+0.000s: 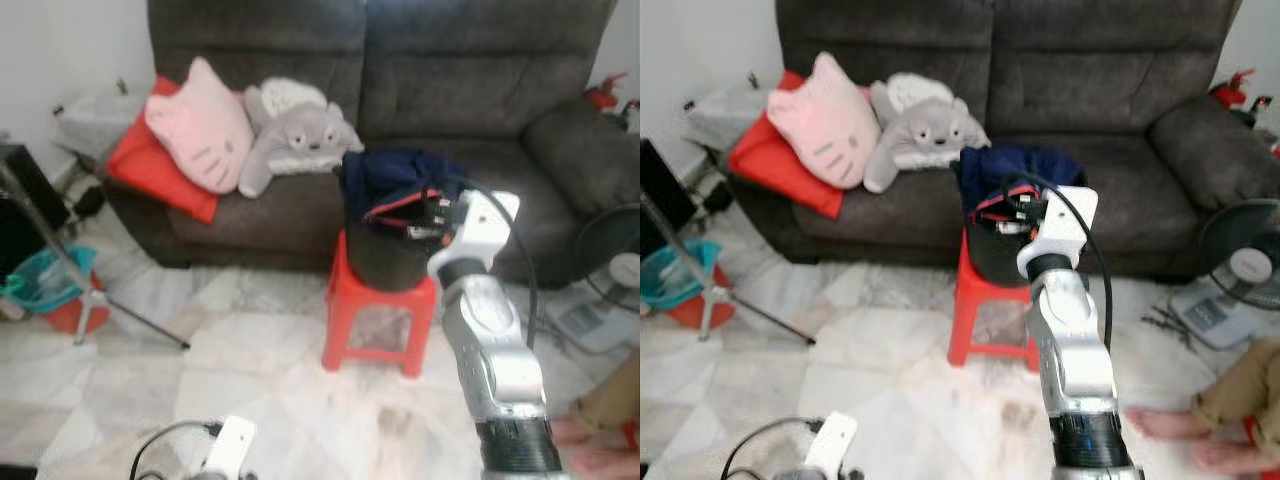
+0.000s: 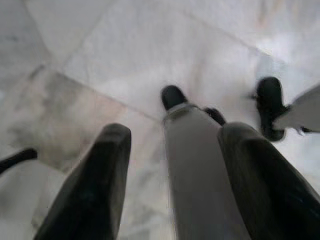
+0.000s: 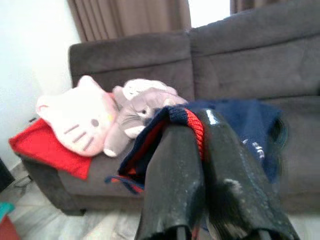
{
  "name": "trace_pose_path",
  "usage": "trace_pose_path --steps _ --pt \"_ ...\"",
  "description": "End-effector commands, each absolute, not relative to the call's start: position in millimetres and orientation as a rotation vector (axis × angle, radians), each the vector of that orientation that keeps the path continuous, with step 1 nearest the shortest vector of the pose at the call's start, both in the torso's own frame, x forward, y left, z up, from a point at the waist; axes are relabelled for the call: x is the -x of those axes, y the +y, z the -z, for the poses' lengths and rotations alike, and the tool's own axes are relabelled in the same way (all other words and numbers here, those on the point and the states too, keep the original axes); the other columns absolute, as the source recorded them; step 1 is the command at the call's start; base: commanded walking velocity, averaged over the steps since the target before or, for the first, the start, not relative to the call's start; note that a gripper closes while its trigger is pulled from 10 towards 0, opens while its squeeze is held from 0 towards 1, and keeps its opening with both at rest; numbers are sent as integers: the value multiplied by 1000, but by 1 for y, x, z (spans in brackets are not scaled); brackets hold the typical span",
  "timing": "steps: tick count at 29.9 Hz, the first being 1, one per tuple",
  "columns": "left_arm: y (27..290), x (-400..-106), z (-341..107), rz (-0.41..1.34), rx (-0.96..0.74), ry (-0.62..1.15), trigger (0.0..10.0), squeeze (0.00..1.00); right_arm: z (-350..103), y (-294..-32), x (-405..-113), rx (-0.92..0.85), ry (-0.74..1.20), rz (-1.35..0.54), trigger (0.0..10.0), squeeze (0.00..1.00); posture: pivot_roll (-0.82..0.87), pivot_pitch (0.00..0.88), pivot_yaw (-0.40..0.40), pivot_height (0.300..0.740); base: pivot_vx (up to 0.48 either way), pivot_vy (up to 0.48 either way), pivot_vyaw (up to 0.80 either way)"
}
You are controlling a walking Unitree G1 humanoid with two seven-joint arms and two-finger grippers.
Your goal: Hang hanger
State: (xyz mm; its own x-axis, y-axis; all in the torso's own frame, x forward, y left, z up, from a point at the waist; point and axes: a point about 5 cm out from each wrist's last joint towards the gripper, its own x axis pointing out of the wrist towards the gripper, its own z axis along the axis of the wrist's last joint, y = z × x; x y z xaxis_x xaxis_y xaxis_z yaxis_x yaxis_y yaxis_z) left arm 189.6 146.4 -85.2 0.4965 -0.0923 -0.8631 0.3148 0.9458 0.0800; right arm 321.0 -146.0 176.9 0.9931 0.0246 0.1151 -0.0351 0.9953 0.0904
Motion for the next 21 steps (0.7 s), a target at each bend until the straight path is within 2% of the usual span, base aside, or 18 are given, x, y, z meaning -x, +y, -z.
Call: trace_pose_path --steps 1,2,21 --pt "147 -191 85 246 -238 1026 10000 0 -185 -146 -322 -83 -142 -35 10000 0 -48 13 -2 740 0 0 0" --pt "147 -191 85 246 -238 1026 10000 0 -185 -146 -322 -83 -142 -35 10000 0 -48 13 -2 740 0 0 0" --pt "147 -192 84 242 -230 1025 10000 0 -179 -147 -322 -22 -116 -63 10000 0 -47 22 -3 740 0 0 800"
